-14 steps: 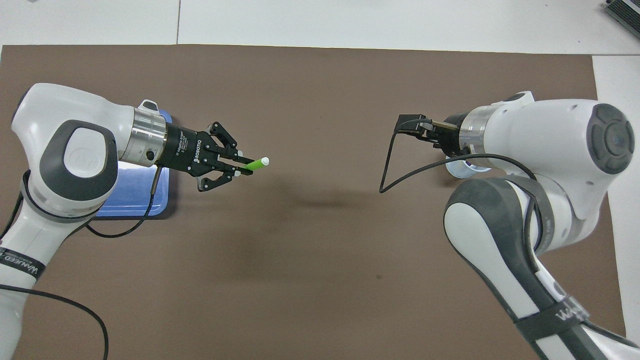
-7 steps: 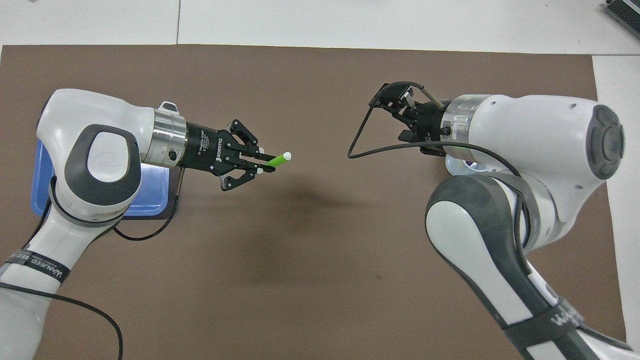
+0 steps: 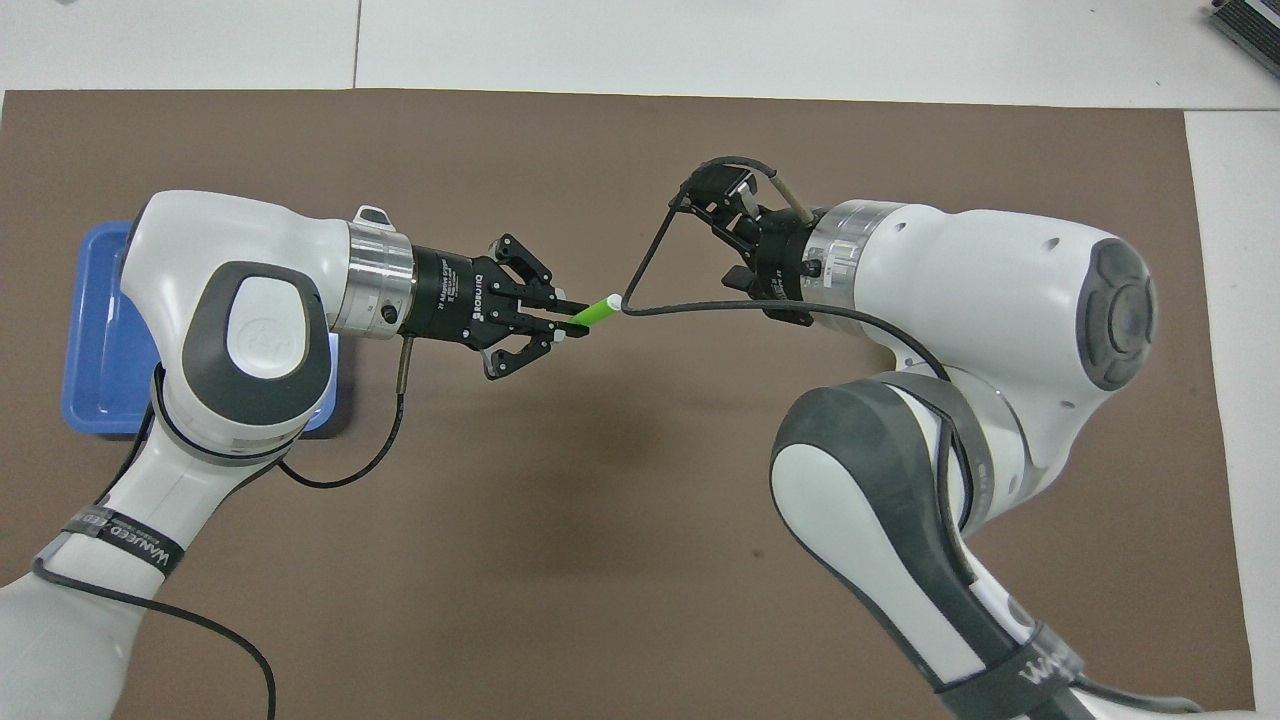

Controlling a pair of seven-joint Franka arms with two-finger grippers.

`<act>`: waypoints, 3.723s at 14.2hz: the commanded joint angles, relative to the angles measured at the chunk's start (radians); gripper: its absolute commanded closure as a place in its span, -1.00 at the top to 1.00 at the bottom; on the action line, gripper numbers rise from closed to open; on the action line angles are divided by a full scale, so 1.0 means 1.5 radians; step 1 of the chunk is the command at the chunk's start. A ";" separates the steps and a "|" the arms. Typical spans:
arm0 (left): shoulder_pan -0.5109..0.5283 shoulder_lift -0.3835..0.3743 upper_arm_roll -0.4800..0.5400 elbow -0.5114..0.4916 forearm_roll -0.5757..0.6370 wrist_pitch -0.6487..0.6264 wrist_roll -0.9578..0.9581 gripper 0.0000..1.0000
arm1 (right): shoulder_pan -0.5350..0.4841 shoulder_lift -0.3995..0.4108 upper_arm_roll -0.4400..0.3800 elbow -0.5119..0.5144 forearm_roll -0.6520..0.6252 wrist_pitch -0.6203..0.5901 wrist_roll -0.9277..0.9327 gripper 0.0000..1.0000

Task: Transfer and insert pens with both arms
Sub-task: 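Close the right gripper on the green pen's free end, then open the left gripper and withdraw it while the right gripper pulls back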

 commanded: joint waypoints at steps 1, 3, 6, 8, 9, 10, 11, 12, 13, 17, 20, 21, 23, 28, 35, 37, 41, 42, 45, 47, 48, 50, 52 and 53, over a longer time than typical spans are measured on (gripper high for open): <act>-0.008 -0.013 0.003 -0.013 -0.015 0.017 -0.009 -1.00 | 0.014 0.011 0.002 0.010 0.007 0.008 0.001 0.82; -0.016 -0.013 0.003 -0.012 -0.015 0.025 -0.009 -1.00 | 0.025 0.017 0.002 0.010 0.006 0.008 -0.002 0.75; -0.024 -0.012 0.001 -0.011 -0.015 0.039 -0.010 -1.00 | 0.039 0.018 0.001 0.010 0.000 0.008 -0.009 0.66; -0.025 -0.011 0.000 -0.009 -0.015 0.045 -0.010 -1.00 | 0.051 0.020 0.001 0.010 -0.021 0.008 -0.043 0.60; -0.025 -0.011 0.000 -0.010 -0.015 0.048 -0.010 -1.00 | 0.052 0.020 0.001 0.009 -0.022 0.007 -0.049 0.58; -0.025 -0.011 0.000 -0.010 -0.015 0.048 -0.010 -1.00 | 0.052 0.020 0.001 0.007 -0.024 0.003 -0.063 0.50; -0.025 -0.011 0.000 -0.010 -0.015 0.048 -0.010 -1.00 | 0.052 0.020 0.001 0.004 -0.027 -0.001 -0.081 0.44; -0.025 -0.011 0.000 -0.011 -0.015 0.048 -0.010 -1.00 | 0.052 0.021 0.001 0.004 -0.028 -0.003 -0.090 0.33; -0.025 -0.012 0.000 -0.011 -0.015 0.048 -0.010 -1.00 | 0.052 0.021 0.001 0.003 -0.027 -0.004 -0.090 0.24; -0.025 -0.012 0.000 -0.011 -0.015 0.048 -0.010 -1.00 | 0.053 0.020 0.002 0.003 -0.028 -0.013 -0.090 0.11; -0.025 -0.012 -0.001 -0.011 -0.015 0.048 -0.010 -1.00 | 0.053 0.021 0.003 0.003 -0.027 -0.014 -0.085 0.07; -0.025 -0.012 -0.002 -0.011 -0.015 0.049 -0.011 -1.00 | 0.059 0.021 0.003 0.003 -0.027 -0.013 -0.084 0.04; -0.026 -0.012 -0.007 -0.011 -0.015 0.061 -0.039 -1.00 | 0.067 0.022 0.003 0.004 -0.026 -0.013 -0.082 0.02; -0.036 -0.011 -0.006 -0.013 -0.014 0.075 -0.060 -1.00 | 0.070 0.028 0.002 0.004 -0.026 -0.013 -0.083 -0.10; -0.036 -0.012 -0.005 -0.017 -0.012 0.078 -0.054 -1.00 | 0.065 0.029 0.001 0.006 -0.028 -0.013 -0.094 -0.51; -0.036 -0.013 -0.005 -0.017 -0.011 0.078 -0.054 -1.00 | 0.061 0.029 0.001 0.006 -0.029 -0.013 -0.107 -0.75; -0.036 -0.012 -0.005 -0.017 -0.010 0.078 -0.054 -0.90 | 0.059 0.029 0.001 0.006 -0.028 -0.012 -0.109 -1.00; -0.036 -0.013 -0.005 -0.017 -0.010 0.078 -0.054 -0.75 | 0.059 0.029 0.001 0.006 -0.028 -0.012 -0.110 -1.00; -0.039 -0.012 -0.005 -0.016 -0.004 0.076 -0.058 0.82 | 0.057 0.029 -0.001 0.006 -0.034 -0.011 -0.135 -1.00; -0.037 -0.015 -0.004 -0.016 0.008 0.074 -0.058 1.00 | 0.056 0.029 -0.001 0.006 -0.035 -0.014 -0.137 -1.00; -0.035 -0.019 -0.004 -0.016 0.030 0.069 -0.058 1.00 | 0.056 0.029 -0.001 0.006 -0.035 -0.019 -0.137 -1.00; -0.029 -0.028 -0.003 -0.016 0.086 0.062 -0.059 1.00 | 0.055 0.028 -0.003 0.006 -0.040 -0.029 -0.138 -1.00; -0.014 -0.036 0.002 -0.016 0.158 0.040 -0.058 1.00 | 0.054 0.027 -0.003 0.006 -0.058 -0.041 -0.138 -1.00; -0.004 -0.038 0.002 -0.016 0.202 0.033 -0.055 1.00 | 0.051 0.026 -0.004 0.006 -0.071 -0.049 -0.139 -1.00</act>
